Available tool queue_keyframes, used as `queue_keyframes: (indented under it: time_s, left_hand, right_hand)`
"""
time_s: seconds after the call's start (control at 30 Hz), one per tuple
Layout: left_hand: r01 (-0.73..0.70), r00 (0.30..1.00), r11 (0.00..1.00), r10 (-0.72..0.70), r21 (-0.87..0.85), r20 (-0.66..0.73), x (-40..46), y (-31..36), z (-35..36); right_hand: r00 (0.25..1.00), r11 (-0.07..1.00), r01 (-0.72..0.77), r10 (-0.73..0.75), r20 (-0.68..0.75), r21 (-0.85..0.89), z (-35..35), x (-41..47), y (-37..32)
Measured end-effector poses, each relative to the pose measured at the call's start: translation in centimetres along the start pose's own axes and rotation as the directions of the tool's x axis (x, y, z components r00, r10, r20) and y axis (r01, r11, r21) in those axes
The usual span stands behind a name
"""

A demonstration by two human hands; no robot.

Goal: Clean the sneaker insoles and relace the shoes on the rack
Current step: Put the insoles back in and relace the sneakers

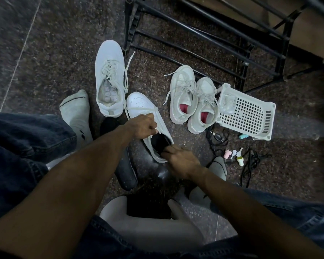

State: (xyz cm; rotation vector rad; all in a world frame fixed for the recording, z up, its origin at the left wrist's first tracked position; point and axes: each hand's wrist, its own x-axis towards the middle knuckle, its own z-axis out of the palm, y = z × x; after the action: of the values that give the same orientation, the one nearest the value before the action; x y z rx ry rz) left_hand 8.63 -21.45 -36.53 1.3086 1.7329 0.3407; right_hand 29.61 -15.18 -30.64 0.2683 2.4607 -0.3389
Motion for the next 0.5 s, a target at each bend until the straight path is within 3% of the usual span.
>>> queue_keyframes:
  time_s: [0.3, 0.5]
  left_hand:
    - [0.001, 1.000, 1.000, -0.001, -0.001, -0.007, 0.0, 0.1, 0.1]
    - [0.008, 1.000, 1.000, -0.008, -0.007, -0.017, -0.2, 0.2, 0.1]
  right_hand:
    - [0.960, 0.992, -0.122, 0.127, 0.248, -0.036, 0.8, 2.7, -1.0]
    - [0.914, 0.971, -0.201, 0.233, 0.333, -0.129, 0.7, 4.3, -1.7]
